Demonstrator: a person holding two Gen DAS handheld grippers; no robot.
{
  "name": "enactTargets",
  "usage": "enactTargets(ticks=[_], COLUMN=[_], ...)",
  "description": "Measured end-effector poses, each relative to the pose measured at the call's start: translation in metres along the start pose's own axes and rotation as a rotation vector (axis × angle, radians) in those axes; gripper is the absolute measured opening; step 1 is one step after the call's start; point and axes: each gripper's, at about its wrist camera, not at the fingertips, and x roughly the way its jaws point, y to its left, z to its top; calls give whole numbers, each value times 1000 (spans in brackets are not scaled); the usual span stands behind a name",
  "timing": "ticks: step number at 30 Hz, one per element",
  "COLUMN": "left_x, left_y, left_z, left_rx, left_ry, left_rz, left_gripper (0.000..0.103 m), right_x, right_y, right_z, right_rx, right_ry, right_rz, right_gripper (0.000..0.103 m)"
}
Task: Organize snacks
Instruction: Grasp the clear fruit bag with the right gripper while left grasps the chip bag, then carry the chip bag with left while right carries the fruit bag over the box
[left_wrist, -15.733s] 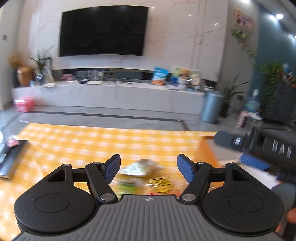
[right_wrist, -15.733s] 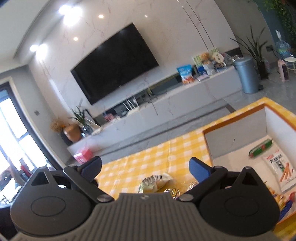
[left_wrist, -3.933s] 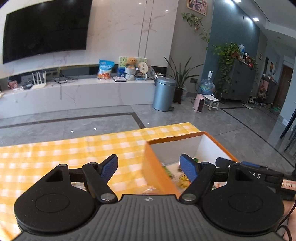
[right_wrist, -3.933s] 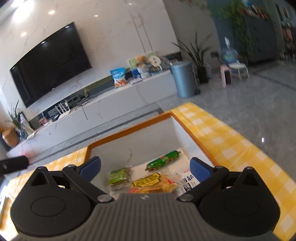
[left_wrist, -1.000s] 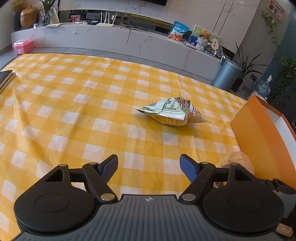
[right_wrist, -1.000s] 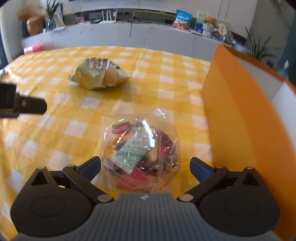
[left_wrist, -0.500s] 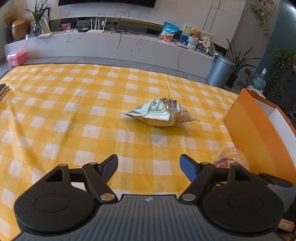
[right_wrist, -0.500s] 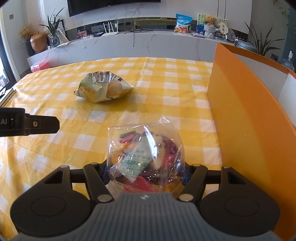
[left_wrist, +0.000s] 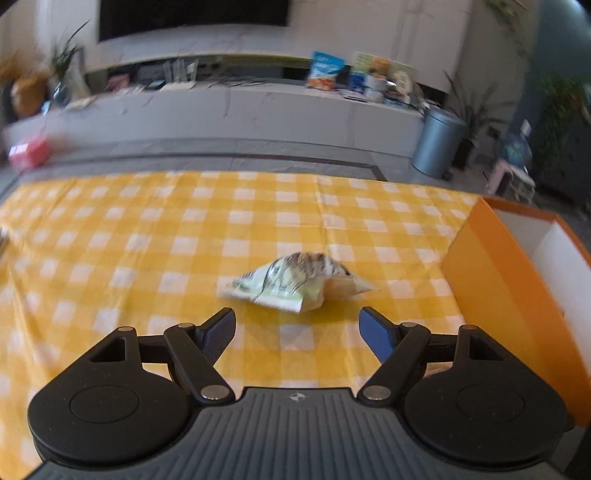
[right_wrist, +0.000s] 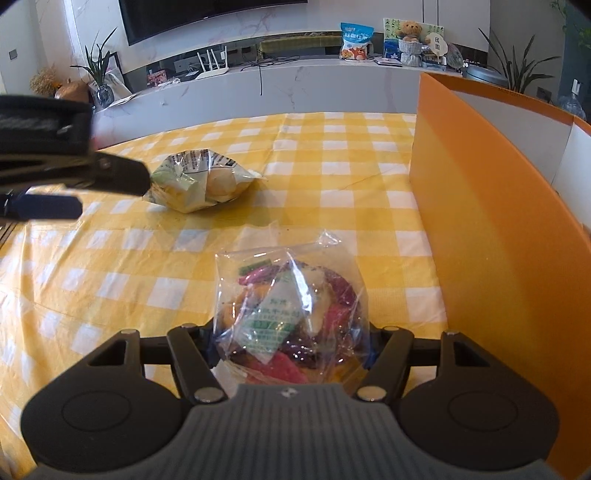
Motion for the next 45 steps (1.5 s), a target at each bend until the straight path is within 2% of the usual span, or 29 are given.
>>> enactTargets(ticks=[5,6,8,12,15,18,20,24,26,27,30,32,34,40,43,45], left_x=[29,38,55,77,91,104,113,118,121,122,116,109,100,69,44,25], left_y=[-25,-30,-36,-47,-53,-55,-55,-57,-61,-63,-60,-55,-49,-37,-33,-35], left_z=[17,19,21,17,16,21,26,27,22,20,22,27,31,36,40,43], left_rx=[230,272,322,487,578,622,630,631,675,681,640,577,518,458,422,418], left_ry=[39,63,102,161,160,164,173,167,191,195,189,184,183,150,100,43], left_rz=[-43,-26,58,48,117,140,181,213,284,303,303,291,278,296,259,266], left_gripper=[90,90,90,91,91,92,90,84,73,72,64,60,59,59,59,59], right_x=[2,2,2,4,5,5,4,4,4,4,2,1,0,-13,-28,-44], right_y=[-3,-3,-3,-5,-3,-4,-4,-4,-4,-4,-3,-3,-4,2,3,2], right_z=[1,2,2,3,4,4,3,3,3,3,3,3,3,6,12,16], right_rx=[25,26,26,29,27,29,29,30,29,30,32,38,41,-4,-16,-8], right_ry=[10,10,10,11,11,10,10,9,9,9,10,11,11,-36,-81,-133], right_rz=[12,14,17,17,12,11,12,12,12,12,5,2,0,22,63,82], right_gripper=[66,66,66,66,66,66,66,66,66,65,65,64,64,62,62,61])
